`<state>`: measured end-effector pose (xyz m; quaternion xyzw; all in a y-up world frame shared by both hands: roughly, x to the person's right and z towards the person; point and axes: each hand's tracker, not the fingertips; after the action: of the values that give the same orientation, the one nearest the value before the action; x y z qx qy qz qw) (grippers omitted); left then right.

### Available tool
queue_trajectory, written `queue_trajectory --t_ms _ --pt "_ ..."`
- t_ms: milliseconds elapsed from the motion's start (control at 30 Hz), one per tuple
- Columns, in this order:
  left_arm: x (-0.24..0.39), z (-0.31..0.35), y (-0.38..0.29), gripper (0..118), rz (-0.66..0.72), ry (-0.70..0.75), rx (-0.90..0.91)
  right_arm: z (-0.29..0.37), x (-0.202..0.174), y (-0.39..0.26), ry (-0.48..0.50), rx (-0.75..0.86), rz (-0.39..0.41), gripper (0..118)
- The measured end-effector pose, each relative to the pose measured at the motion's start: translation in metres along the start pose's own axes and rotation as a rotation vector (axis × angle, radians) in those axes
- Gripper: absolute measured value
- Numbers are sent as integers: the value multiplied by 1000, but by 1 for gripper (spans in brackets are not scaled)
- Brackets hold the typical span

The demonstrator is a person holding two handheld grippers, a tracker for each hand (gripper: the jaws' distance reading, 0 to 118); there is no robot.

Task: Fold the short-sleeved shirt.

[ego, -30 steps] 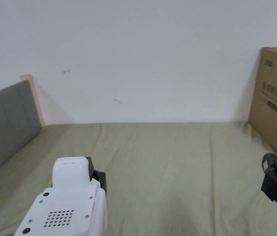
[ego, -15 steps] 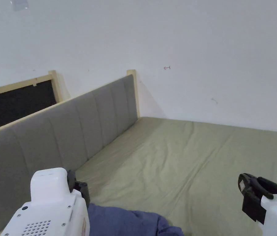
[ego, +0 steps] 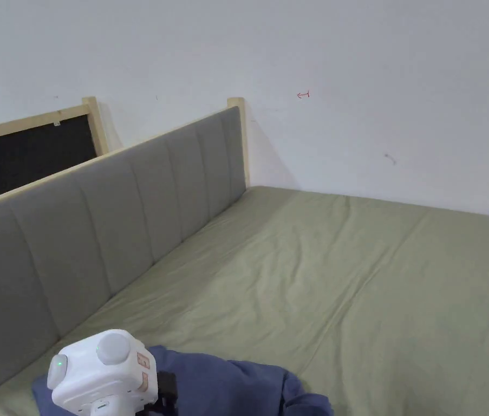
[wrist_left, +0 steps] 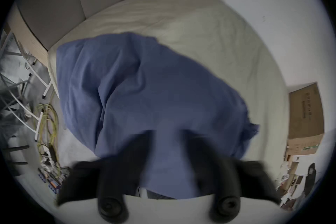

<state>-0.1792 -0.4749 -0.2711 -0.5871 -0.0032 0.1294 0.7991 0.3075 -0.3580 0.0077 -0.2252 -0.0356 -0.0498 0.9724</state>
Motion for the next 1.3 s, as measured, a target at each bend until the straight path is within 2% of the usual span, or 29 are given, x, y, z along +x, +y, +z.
queue_trajectory --t_ms 33,200,300,367,400,500,667,733,767,800,833,867,900,1000,1067,1200,1300 --pt "1 -12 1 110 -32 8 -13 -3 6 -5 -15 -38 0 2" --pt "16 -49 4 109 -146 -18 -7 -12 17 -26 -48 -141 12 2" --pt "24 -85 -2 118 -184 -15 -52 -18 15 -33 -40 -176 26 2" --pt "35 -97 -19 118 -317 63 -15 -23 12 -34 -20 -197 30 2" --pt "40 -95 -25 118 -342 108 44 -25 11 -34 -9 -203 28 2" --pt "40 -91 -25 118 -282 104 42 -28 4 -31 15 -199 29 2" --pt "35 -83 -38 117 -296 94 114 -32 -5 -26 42 -187 29 2" --pt "33 -73 -44 108 -304 89 164 -29 -6 -25 51 -184 23 2" --pt "31 -65 -47 87 -303 69 198 -27 -6 -24 56 -180 21 2" --pt "28 -54 -50 58 -304 53 242 -24 -6 -23 61 -175 21 2" --pt "24 -44 -52 25 -307 39 278 -21 -5 -22 63 -168 24 2" --pt "18 -37 -52 2 -305 32 275 -18 -4 -22 64 -162 27 2" --pt "11 -28 -52 2 -298 45 284 -15 -2 -21 64 -154 31 2" --pt "-7 15 -54 2 -266 -61 380 -6 6 -20 51 -103 38 2" --pt "-8 53 -56 2 -271 -19 475 2 12 -17 33 -58 28 2" --pt "2 140 -66 2 -271 -131 686 21 27 -6 -14 58 -19 2" --pt "33 210 -73 2 -311 -208 826 36 38 5 -55 120 -75 2"
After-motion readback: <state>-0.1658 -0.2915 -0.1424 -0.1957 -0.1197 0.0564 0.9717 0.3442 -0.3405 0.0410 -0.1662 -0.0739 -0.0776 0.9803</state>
